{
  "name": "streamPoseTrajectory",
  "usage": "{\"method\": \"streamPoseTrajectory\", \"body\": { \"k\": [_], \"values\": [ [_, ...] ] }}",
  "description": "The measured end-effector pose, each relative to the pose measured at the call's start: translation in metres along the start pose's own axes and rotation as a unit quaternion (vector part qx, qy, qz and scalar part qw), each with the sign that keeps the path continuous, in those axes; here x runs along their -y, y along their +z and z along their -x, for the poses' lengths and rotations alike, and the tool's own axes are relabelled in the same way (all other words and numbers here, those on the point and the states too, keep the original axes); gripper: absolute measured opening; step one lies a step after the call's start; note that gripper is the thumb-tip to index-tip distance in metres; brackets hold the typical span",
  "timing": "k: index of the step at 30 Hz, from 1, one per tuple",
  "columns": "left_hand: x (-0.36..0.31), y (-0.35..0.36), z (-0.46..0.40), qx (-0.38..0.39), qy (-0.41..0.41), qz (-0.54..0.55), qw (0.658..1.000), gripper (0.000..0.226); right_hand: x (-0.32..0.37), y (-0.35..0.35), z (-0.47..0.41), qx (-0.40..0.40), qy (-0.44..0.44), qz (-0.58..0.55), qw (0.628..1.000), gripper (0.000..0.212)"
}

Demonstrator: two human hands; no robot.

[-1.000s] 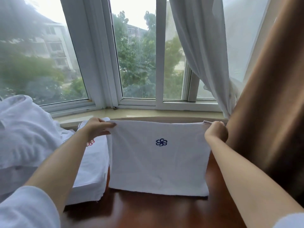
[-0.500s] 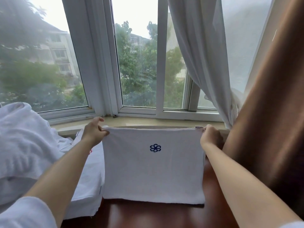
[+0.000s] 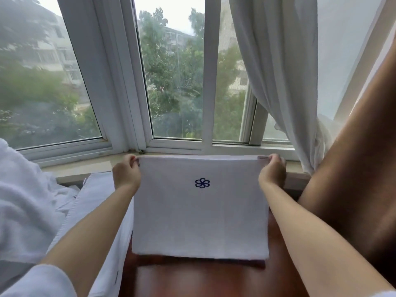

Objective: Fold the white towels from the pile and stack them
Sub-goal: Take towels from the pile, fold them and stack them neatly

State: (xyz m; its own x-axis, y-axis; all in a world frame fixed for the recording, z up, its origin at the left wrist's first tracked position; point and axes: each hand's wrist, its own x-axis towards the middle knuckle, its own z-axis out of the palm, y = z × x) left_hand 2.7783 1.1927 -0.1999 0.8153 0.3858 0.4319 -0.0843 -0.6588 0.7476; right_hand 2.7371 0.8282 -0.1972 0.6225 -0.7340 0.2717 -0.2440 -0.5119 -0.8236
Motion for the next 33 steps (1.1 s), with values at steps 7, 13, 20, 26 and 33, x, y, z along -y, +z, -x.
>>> {"method": "streamPoseTrajectory", "body": {
  "k": [7,13,20,26,33],
  "values": [
    [-0.016,0.0,-0.005,-0.09,0.016,0.051,0.994,0.018,0.031,-0.001,-0.007,-0.079,-0.107,-0.024,0.991,0.03],
    [0.044,-0.003,0.07,0.042,-0.082,-0.022,0.996,0.02,-0.041,-0.007,0.06,0.009,-0.052,0.066,0.996,0.034],
    [0.097,-0.008,0.125,0.22,-0.217,-0.159,0.938,0.025,-0.105,-0.014,0.098,0.222,0.128,0.279,0.926,0.03],
    [0.1,0.005,0.118,0.212,-0.229,-0.145,0.939,0.032,-0.115,0.0,0.091,0.205,0.127,0.296,0.924,0.024],
    [0.097,0.047,0.079,0.155,-0.207,-0.111,0.96,0.029,-0.099,0.047,0.055,0.154,0.149,0.138,0.967,0.03]
  ]
}}
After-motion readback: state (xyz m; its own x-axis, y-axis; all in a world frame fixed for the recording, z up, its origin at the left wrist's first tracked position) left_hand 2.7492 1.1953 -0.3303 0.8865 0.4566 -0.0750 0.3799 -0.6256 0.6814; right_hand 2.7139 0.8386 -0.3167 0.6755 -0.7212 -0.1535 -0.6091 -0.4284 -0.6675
